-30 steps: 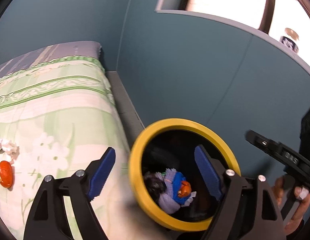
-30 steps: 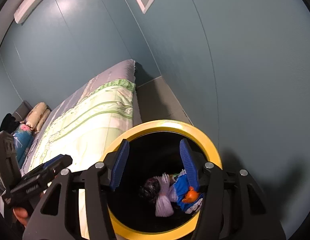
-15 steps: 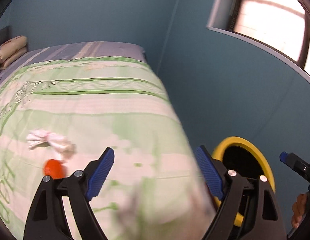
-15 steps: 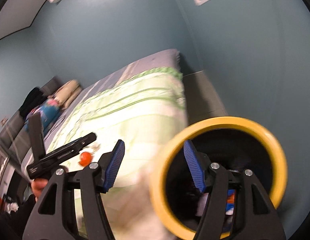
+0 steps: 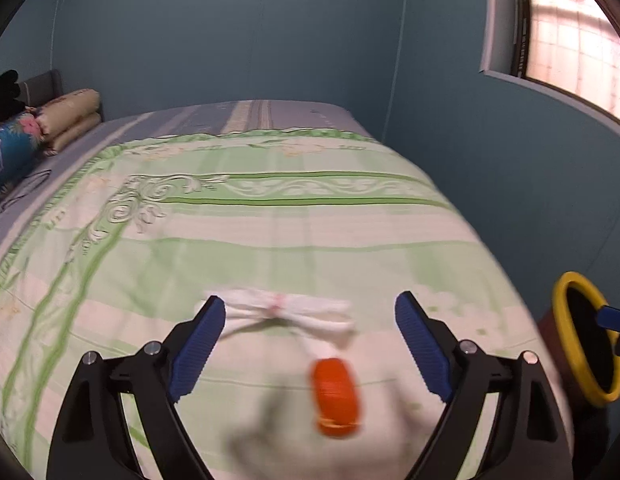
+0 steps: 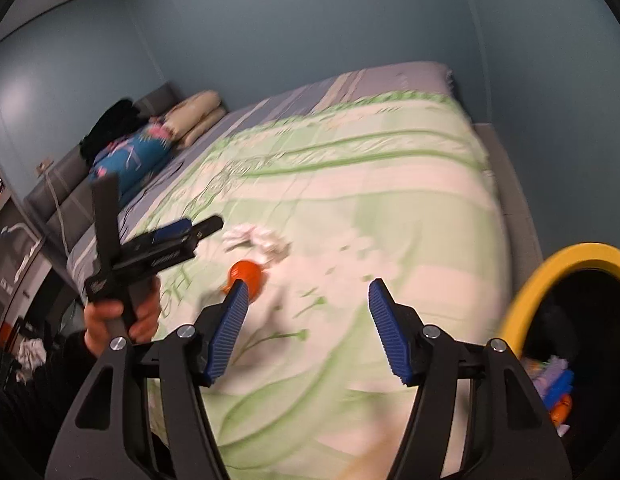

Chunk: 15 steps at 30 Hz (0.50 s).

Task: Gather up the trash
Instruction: 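Move both tools back over the tissue and orange peel on the bed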

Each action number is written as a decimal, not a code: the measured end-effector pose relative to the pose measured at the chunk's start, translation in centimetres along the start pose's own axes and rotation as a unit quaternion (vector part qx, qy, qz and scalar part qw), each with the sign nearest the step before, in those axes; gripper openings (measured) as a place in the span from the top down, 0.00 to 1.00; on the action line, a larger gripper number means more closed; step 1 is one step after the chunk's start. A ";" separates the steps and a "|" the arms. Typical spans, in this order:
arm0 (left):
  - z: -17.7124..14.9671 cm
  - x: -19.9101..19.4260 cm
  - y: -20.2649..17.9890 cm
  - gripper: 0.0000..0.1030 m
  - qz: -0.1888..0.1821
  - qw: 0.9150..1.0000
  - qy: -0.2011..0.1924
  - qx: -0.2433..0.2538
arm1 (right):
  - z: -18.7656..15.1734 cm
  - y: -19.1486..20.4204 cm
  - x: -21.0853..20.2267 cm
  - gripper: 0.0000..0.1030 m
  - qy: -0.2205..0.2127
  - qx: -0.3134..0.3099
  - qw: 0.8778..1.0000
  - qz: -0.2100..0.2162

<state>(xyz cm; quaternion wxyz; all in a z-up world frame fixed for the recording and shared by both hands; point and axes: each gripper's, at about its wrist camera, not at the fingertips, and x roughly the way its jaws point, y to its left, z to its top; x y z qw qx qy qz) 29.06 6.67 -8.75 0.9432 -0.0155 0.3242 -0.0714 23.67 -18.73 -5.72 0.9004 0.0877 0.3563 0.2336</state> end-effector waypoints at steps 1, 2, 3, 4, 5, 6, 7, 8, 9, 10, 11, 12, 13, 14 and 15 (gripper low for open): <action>-0.1 0.4 1.2 0.19 0.008 1.000 0.002 -0.001 | -0.2 0.7 0.6 0.43 0.004 -0.005 1.000 0.003; -0.1 0.9 2.3 0.19 0.015 1.000 0.006 -0.003 | -0.3 1.7 1.7 0.43 0.008 -0.012 1.000 0.006; -0.3 1.4 3.5 0.19 0.021 1.000 0.011 -0.005 | -0.5 2.3 2.4 0.43 0.010 -0.016 1.000 0.006; -0.4 1.8 4.5 0.19 0.024 1.000 0.015 -0.007 | -0.8 2.9 3.0 0.43 0.014 -0.020 1.000 0.007; -0.6 2.0 5.1 0.19 0.026 0.999 0.019 -0.008 | -0.9 3.6 4.0 0.43 0.020 -0.025 0.999 0.009; -0.8 2.5 6.0 0.19 0.030 0.999 0.026 -0.009 | -1.1 4.3 5.0 0.43 0.026 -0.029 0.999 0.010; -1.1 2.7 6.4 0.19 0.031 0.999 0.029 -0.010 | -1.2 4.7 5.7 0.43 0.031 -0.032 0.999 0.010; -1.4 3.1 7.0 0.19 0.032 0.999 0.036 -0.011 | -1.2 5.2 6.7 0.43 0.037 -0.036 0.999 0.012; -1.7 3.3 7.2 0.19 0.031 0.999 0.040 -0.010 | -1.2 5.6 7.6 0.43 0.043 -0.039 0.998 0.012; -2.0 3.6 7.5 0.19 0.029 0.999 0.045 -0.006 | -1.2 5.9 8.3 0.43 0.049 -0.040 0.998 0.012; -2.1 3.7 7.8 0.19 0.028 0.999 0.046 -0.003 | -1.2 6.3 9.3 0.43 0.057 -0.042 0.997 0.014; -2.3 3.9 7.9 0.19 0.024 0.999 0.048 0.003 | -1.2 6.7 10.1 0.43 0.060 -0.043 0.997 0.014; -2.4 4.0 7.9 0.19 0.019 0.999 0.050 0.010 | -1.1 6.9 10.7 0.43 0.064 -0.043 0.997 0.013; -2.5 4.3 8.0 0.19 0.015 0.998 0.052 0.018 | -1.0 6.9 11.4 0.43 0.069 -0.043 0.997 0.014; -2.5 4.5 8.0 0.19 0.013 0.998 0.054 0.025 | -0.9 7.0 12.0 0.43 0.075 -0.041 0.996 0.015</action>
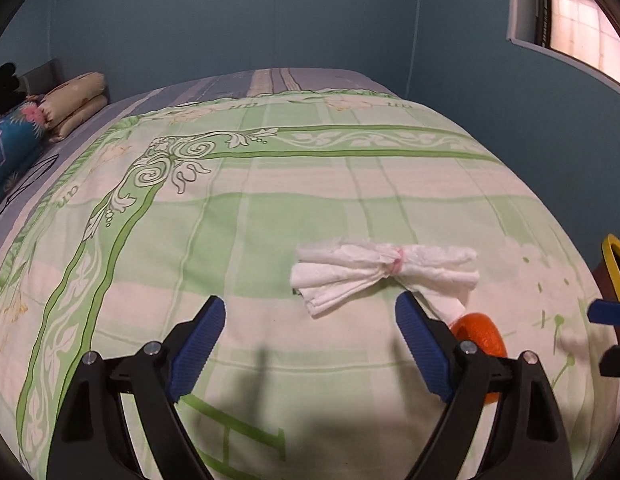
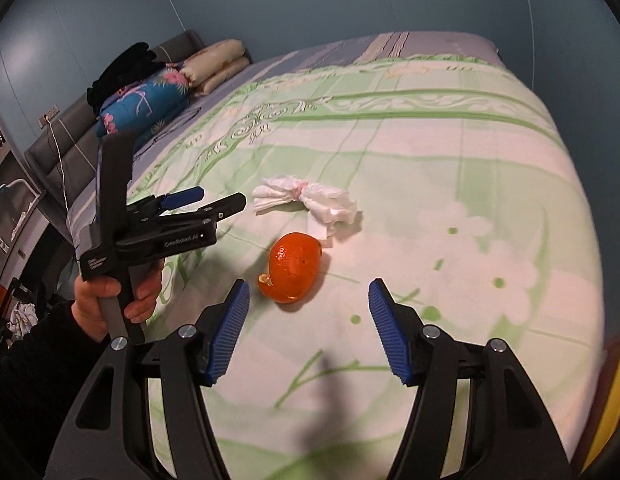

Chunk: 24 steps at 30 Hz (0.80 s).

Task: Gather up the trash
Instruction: 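Move both tools back over the tissue and orange peel on the bed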

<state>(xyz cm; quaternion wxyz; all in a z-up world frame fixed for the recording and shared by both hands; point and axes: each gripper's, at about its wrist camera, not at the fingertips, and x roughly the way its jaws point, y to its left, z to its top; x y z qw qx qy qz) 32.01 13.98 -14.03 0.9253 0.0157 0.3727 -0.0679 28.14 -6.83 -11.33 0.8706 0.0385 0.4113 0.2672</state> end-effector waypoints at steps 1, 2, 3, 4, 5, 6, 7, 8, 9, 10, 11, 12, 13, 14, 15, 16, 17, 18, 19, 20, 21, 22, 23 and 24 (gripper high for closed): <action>0.1 0.2 -0.1 0.19 -0.003 1.000 0.000 0.012 | 0.1 0.0 0.5 0.43 0.004 0.002 1.000 0.001; 0.2 0.3 -0.2 0.19 -0.005 1.000 0.000 0.017 | 0.3 0.1 1.0 0.43 0.010 0.002 1.000 0.001; 0.5 0.4 -0.3 0.19 -0.011 1.000 0.000 0.024 | 0.4 0.2 1.4 0.43 0.012 0.000 1.000 0.002; 0.6 0.5 -0.4 0.19 -0.015 1.000 0.000 0.028 | 0.5 0.4 1.7 0.43 0.013 -0.001 1.000 0.001; 0.9 0.6 -0.6 0.19 -0.017 0.999 -0.001 0.033 | 0.5 0.5 1.9 0.43 0.014 -0.002 1.000 0.001; 1.1 0.7 -0.7 0.19 -0.019 0.999 -0.001 0.038 | 0.7 0.6 2.2 0.43 0.015 -0.003 1.000 0.002; 1.3 0.9 -0.9 0.19 -0.022 0.999 0.001 0.043 | 0.7 0.7 2.6 0.43 0.017 -0.002 1.000 0.002; 1.4 1.2 -1.2 0.19 -0.023 0.999 0.004 0.047 | 0.8 0.7 2.8 0.43 0.019 0.000 1.000 0.002; 1.4 1.4 -1.4 0.19 -0.024 0.998 0.007 0.052 | 0.8 0.7 3.0 0.43 0.022 0.002 1.000 0.004; 1.4 1.7 -1.6 0.19 -0.024 0.998 0.011 0.059 | 0.8 0.7 3.2 0.43 0.024 0.002 1.000 0.005; 1.3 2.0 -1.8 0.19 -0.020 0.998 0.015 0.065 | 0.8 0.8 3.4 0.43 0.024 0.002 1.000 0.004; 1.3 2.3 -1.9 0.19 -0.019 0.997 0.019 0.069 | 0.9 0.8 3.5 0.43 0.026 0.001 1.000 0.004; 1.3 2.7 -2.0 0.19 -0.016 0.997 0.024 0.072 | 0.9 0.9 3.6 0.43 0.027 -0.001 1.000 0.005; 1.3 2.9 -2.0 0.19 -0.015 0.997 0.026 0.072 | 1.0 0.9 3.7 0.43 0.028 -0.002 1.000 0.005; 1.3 3.0 -2.1 0.19 -0.016 0.997 0.027 0.072 | 1.1 1.0 3.9 0.43 0.028 -0.003 1.000 0.005; 1.4 3.2 -2.1 0.19 -0.017 0.997 0.028 0.072 | 1.2 1.1 4.1 0.43 0.029 -0.005 1.000 0.005; 1.5 3.4 -2.2 0.19 -0.018 0.997 0.029 0.073 | 1.2 1.1 4.2 0.43 0.030 -0.005 1.000 0.006; 1.5 3.7 -2.2 0.19 -0.019 0.997 0.030 0.073 | 1.3 1.2 4.4 0.43 0.032 -0.005 0.999 0.006; 1.6 3.8 -2.3 0.19 -0.021 0.997 0.031 0.073 | 1.4 1.2 4.6 0.43 0.033 -0.004 0.999 0.006; 1.7 4.0 -2.3 0.19 -0.022 0.997 0.032 0.072 | 1.5 1.3 4.8 0.43 0.035 -0.005 0.999 0.005; 1.8 4.2 -2.3 0.19 -0.022 0.997 0.033 0.072 | 1.6 1.4 5.1 0.43 0.036 -0.007 0.999 0.003; 1.9 4.4 -2.5 0.19 -0.023 0.997 0.033 0.073 | 1.7 1.5 5.3 0.43 0.038 -0.009 0.999 0.000; 2.0 4.6 -2.6 0.19 -0.023 0.996 0.034 0.073 | 1.7 1.5 5.6 0.43 0.040 -0.012 0.999 -0.002; 2.1 4.8 -2.7 0.19 -0.023 0.996 0.034 0.075 | 1.8 1.5 5.8 0.43 0.042 -0.011 0.999 -0.001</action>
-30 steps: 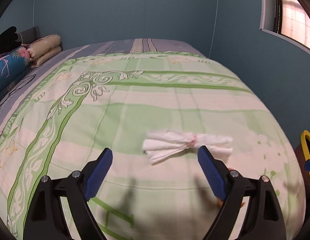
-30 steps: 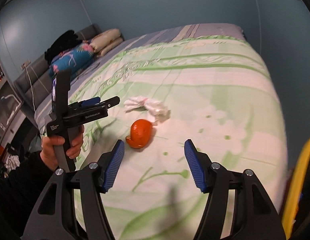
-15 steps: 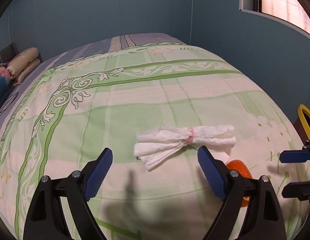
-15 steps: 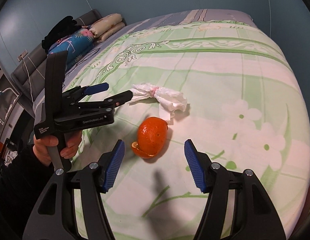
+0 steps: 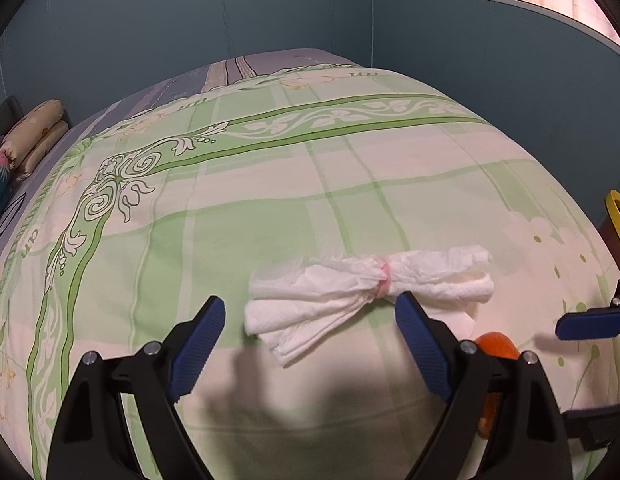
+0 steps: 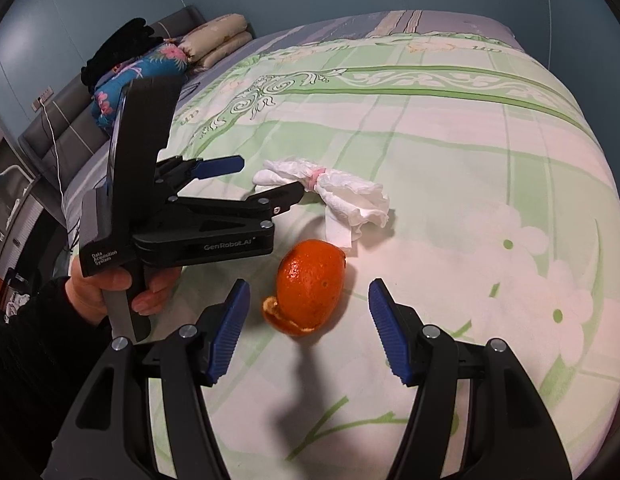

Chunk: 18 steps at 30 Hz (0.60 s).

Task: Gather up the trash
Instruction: 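Move both tools back over the tissue and orange peel on the bed, then grasp the white tissue with left tool while right tool grasps the orange peel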

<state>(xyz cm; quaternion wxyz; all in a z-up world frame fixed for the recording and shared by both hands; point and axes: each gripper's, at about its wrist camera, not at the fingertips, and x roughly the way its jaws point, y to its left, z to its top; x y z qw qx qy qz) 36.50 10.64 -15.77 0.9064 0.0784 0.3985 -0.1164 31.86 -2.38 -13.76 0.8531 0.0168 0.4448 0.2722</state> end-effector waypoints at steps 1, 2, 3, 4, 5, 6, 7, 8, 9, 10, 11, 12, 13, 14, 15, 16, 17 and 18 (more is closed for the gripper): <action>0.2 0.3 0.0 0.19 0.003 1.000 0.002 0.001 | 0.1 0.0 0.2 0.43 0.002 0.001 1.000 0.001; 0.3 0.6 0.0 0.19 0.001 1.000 0.004 0.001 | 0.1 0.0 0.4 0.43 0.003 0.001 1.000 0.000; 0.3 0.8 0.0 0.19 0.000 1.000 0.006 -0.001 | 0.2 0.0 0.5 0.43 0.003 0.001 1.000 0.001; 0.4 1.1 0.0 0.19 -0.002 1.000 0.008 -0.003 | 0.3 0.0 0.7 0.43 0.004 0.001 1.000 0.001; 0.5 1.3 0.0 0.19 -0.004 1.000 0.010 -0.002 | 0.4 -0.1 0.8 0.43 0.006 0.001 1.000 0.002; 0.6 1.5 -0.1 0.20 -0.006 1.000 0.011 -0.002 | 0.4 -0.1 1.0 0.43 0.007 0.001 1.000 0.002; 0.6 1.7 -0.3 0.21 -0.007 1.000 0.013 0.003 | 0.5 -0.1 1.1 0.43 0.008 0.000 1.000 0.001; 0.6 1.9 -0.4 0.22 -0.006 1.000 0.015 0.005 | 0.6 -0.1 1.2 0.43 0.008 0.000 1.000 0.000; 0.7 2.2 -0.5 0.25 -0.008 1.000 0.018 0.008 | 0.7 -0.1 1.3 0.43 0.009 -0.002 1.000 0.000; 0.8 2.5 -0.5 0.26 -0.009 1.000 0.020 0.008 | 0.7 -0.1 1.4 0.43 0.010 -0.003 1.000 -0.001; 0.9 2.7 -0.5 0.27 -0.010 1.000 0.022 0.009 | 0.8 -0.1 1.5 0.43 0.010 -0.003 1.000 -0.002; 1.1 2.9 -0.5 0.29 -0.011 1.000 0.024 0.008 | 0.9 -0.1 1.7 0.43 0.011 -0.003 1.000 -0.003; 1.2 3.1 -0.5 0.31 -0.012 1.000 0.025 0.008 | 0.9 -0.1 1.8 0.43 0.011 -0.003 1.000 -0.005; 1.4 3.3 -0.5 0.32 -0.014 1.000 0.027 0.006 | 1.0 -0.2 1.9 0.43 0.012 -0.003 1.000 -0.007; 1.6 3.5 -0.5 0.33 -0.017 0.999 0.029 0.004 | 1.1 -0.3 2.1 0.43 0.013 -0.002 1.000 -0.008; 1.8 3.7 -0.4 0.34 -0.018 0.999 0.030 0.000 | 1.2 -0.3 2.2 0.44 0.014 -0.001 1.000 -0.008; 2.0 3.8 -0.3 0.35 -0.020 0.999 0.032 -0.003 | 1.2 -0.2 2.4 0.44 0.015 -0.001 1.000 -0.009; 2.2 4.0 -0.1 0.37 -0.023 0.999 0.034 -0.008 | 1.2 -0.2 2.6 0.44 0.017 -0.003 1.000 -0.012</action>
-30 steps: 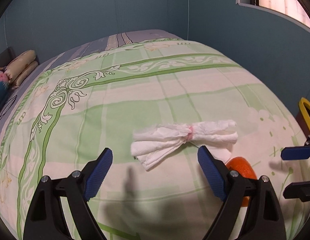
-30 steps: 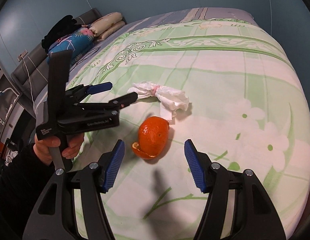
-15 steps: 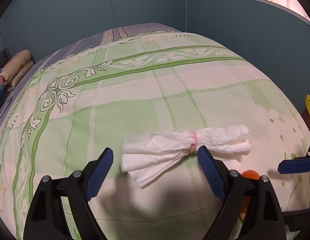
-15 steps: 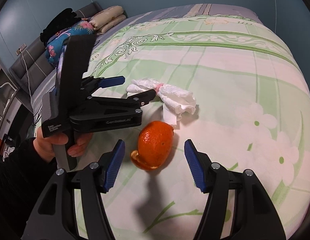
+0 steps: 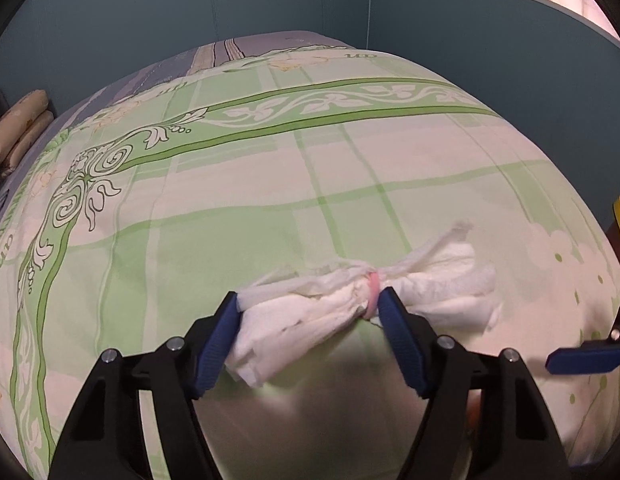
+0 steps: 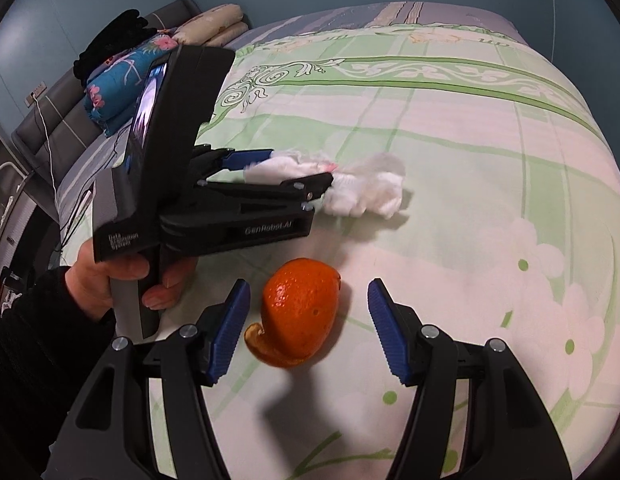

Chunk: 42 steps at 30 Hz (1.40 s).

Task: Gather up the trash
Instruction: 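Grasp the white tissue with left tool while right tool grasps the orange peel, then carry the tissue and orange peel over the yellow bin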

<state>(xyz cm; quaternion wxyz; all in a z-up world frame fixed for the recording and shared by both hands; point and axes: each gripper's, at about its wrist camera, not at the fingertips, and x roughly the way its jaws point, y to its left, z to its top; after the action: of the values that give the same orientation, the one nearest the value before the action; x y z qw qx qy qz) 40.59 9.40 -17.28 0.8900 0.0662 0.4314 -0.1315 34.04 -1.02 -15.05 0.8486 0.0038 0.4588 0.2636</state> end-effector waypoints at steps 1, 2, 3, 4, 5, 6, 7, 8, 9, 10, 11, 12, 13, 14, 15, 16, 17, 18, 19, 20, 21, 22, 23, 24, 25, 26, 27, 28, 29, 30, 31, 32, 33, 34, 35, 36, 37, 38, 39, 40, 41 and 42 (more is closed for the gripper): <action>0.2 0.2 0.2 0.39 -0.004 1.000 0.003 -0.006 | 0.1 0.1 0.2 0.45 0.002 -0.002 1.000 -0.003; 0.5 0.4 0.3 0.41 -0.009 1.000 0.006 -0.012 | 0.2 0.0 0.5 0.47 0.004 -0.002 1.000 -0.005; 0.7 0.6 0.4 0.44 -0.016 1.000 0.008 -0.016 | 0.4 0.0 0.7 0.51 0.007 -0.002 1.000 -0.005; 1.0 0.8 0.6 0.46 -0.024 0.999 0.011 -0.025 | 0.4 0.0 1.0 0.53 0.010 -0.002 1.000 -0.006; 1.2 1.0 0.8 0.47 -0.028 0.999 0.011 -0.031 | 0.6 0.1 1.2 0.53 0.011 -0.003 1.000 -0.006; 1.4 1.1 0.9 0.48 -0.034 0.999 0.012 -0.036 | 0.7 0.2 1.4 0.53 0.012 -0.004 1.000 -0.007; 1.6 1.4 1.2 0.50 -0.040 0.998 0.015 -0.043 | 0.8 0.2 1.5 0.55 0.012 -0.005 1.000 -0.007; 1.9 1.7 1.3 0.51 -0.048 0.997 0.018 -0.051 | 0.9 0.4 1.8 0.57 0.014 -0.006 1.000 -0.006; 2.2 2.0 1.5 0.54 -0.056 0.997 0.020 -0.059 | 0.9 0.5 2.0 0.59 0.017 -0.008 1.000 -0.005; 2.4 2.3 1.6 0.57 -0.059 0.996 0.022 -0.063 | 1.0 0.6 2.4 0.60 0.021 -0.009 1.000 -0.004; 2.6 2.5 1.7 0.58 -0.061 0.996 0.023 -0.067 | 1.0 0.6 2.5 0.61 0.021 -0.008 1.000 -0.005; 2.8 2.7 1.8 0.61 -0.062 0.995 0.024 -0.069 | 1.0 0.8 2.6 0.62 0.021 -0.009 1.000 -0.007; 3.0 2.9 1.7 0.63 -0.062 0.995 0.024 -0.070 | 1.1 0.9 2.7 0.64 0.022 -0.011 1.000 -0.007; 3.2 3.0 1.5 0.65 -0.061 0.996 0.025 -0.068 | 1.1 0.9 2.8 0.64 0.023 -0.012 1.000 -0.009; 3.3 3.1 1.2 0.71 -0.061 0.996 0.025 -0.065 | 1.1 0.9 2.8 0.66 0.024 -0.014 1.000 -0.011; 3.4 3.2 1.0 0.74 -0.062 0.996 0.025 -0.063 | 1.0 1.0 2.8 0.68 0.024 -0.017 0.999 -0.013; 3.5 3.1 0.7 0.77 -0.061 0.996 0.023 -0.060 | 1.0 1.0 2.8 0.69 0.023 -0.020 0.999 -0.013; 3.5 3.0 0.4 0.79 -0.057 0.997 0.020 -0.056 | 1.0 0.9 2.6 0.70 0.022 -0.020 0.999 -0.012; 3.6 2.9 0.1 0.79 -0.050 0.997 0.017 -0.053 | 0.9 0.8 2.5 0.73 0.021 -0.020 1.000 -0.011; 3.6 2.8 0.2 0.79 -0.050 0.997 0.017 -0.057 | 0.9 0.6 2.2 0.74 0.019 -0.017 1.000 -0.012; 3.7 2.6 0.2 0.79 -0.051 0.997 0.017 -0.062 | 0.8 0.4 1.8 0.75 0.017 -0.015 1.000 -0.012; 3.6 2.4 0.4 0.79 -0.052 0.996 0.016 -0.069 | 0.7 0.2 1.5 0.75 0.015 -0.013 1.000 -0.012; 3.6 2.2 0.5 0.80 -0.054 0.996 0.015 -0.073 | 0.5 0.0 0.9 0.75 0.013 -0.011 1.000 -0.011; 3.7 1.9 0.5 0.80 -0.051 0.996 0.014 -0.075 | 0.3 -0.2 0.3 0.75 0.010 -0.012 1.000 -0.010; 3.7 1.6 0.4 0.80 -0.050 0.996 0.013 -0.075 | 0.3 -0.4 -0.1 0.76 0.008 -0.012 1.000 -0.010; 3.6 1.2 0.4 0.80 -0.049 0.996 0.010 -0.075 | 0.1 -0.6 -0.8 0.76 0.005 -0.011 1.000 -0.010; 3.6 0.8 0.3 0.80 -0.048 0.996 0.007 -0.076 | -0.2 -0.7 -1.5 0.76 0.001 -0.009 1.000 -0.009; 3.6 0.2 0.3 0.80 -0.048 0.996 0.001 -0.080 | -0.3 -0.8 -2.0 0.76 -0.001 -0.008 1.000 -0.008; 3.7 -0.4 0.1 0.80 -0.050 0.995 -0.005 -0.083 | -0.6 -0.9 -2.8 0.76 -0.005 -0.007 1.000 -0.006; 3.7 -0.9 0.0 0.80 -0.050 0.995 -0.010 -0.085 | -0.8 -1.0 -3.6 0.76 -0.008 -0.004 1.000 -0.004; 3.6 -1.8 -0.1 0.80 -0.051 0.994 -0.015 -0.092 | -1.2 -1.1 -4.5 0.76 -0.011 -0.003 1.000 0.000; 3.5 -2.2 -0.1 0.80 -0.055 0.994 -0.019 -0.097 | -1.4 -1.2 -5.2 0.76 -0.013 -0.001 1.000 0.003; 3.2 -3.1 -0.2 0.80 -0.059 0.992 -0.025 -0.105 | -1.7 -1.3 -6.1 0.76 -0.018 0.000 1.000 0.005; 3.1 -3.6 -0.3 0.80 -0.059 0.992 -0.029 -0.108 | -2.0 -1.2 -6.8 0.76 -0.022 0.000 1.000 0.006; 2.8 -4.4 -0.4 0.80 -0.058 0.991 -0.034 -0.114 | -2.4 -1.3 -7.7 0.76 -0.026 0.000 1.000 0.008; 2.5 -5.0 -0.5 0.80 -0.058 0.991 -0.038 -0.119 | -2.7 -1.5 -8.5 0.76 -0.027 0.003 1.000 0.010; 2.0 -6.1 -0.8 0.80 -0.054 0.990 -0.045 -0.124 | -3.1 -1.8 -9.4 0.76 -0.028 0.007 1.000 0.009; 1.7 -6.7 -1.1 0.80 -0.050 0.990 -0.049 -0.126 | -3.6 -2.0 -10.1 0.76 -0.029 0.009 1.000 0.006; 1.4 -7.5 -1.4 0.80 -0.050 0.989 -0.055 -0.128 | -3.9 -2.1 -10.8 0.76 -0.031 0.009 0.999 0.004; 0.9 -8.5 -1.7 0.80 -0.052 0.988 -0.063 -0.128 | -4.3 -2.2 -11.4 0.76 -0.034 0.010 0.999 0.001; 0.5 -9.5 -2.2 0.80 -0.052 0.988 -0.071 -0.129 | -4.8 -2.4 -12.2 0.76 -0.037 0.010 0.999 -0.004; 0.1 -10.2 -2.5 0.80 -0.051 0.987 -0.075 -0.130 | -5.2 -2.5 -12.9 0.76 -0.040 0.012 0.999 -0.008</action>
<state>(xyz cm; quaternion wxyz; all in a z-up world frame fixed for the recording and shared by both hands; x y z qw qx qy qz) 33.95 8.82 -9.21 0.9130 -0.0825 0.3800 -0.1237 25.41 -10.25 -8.70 0.8680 0.0206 0.4277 0.2514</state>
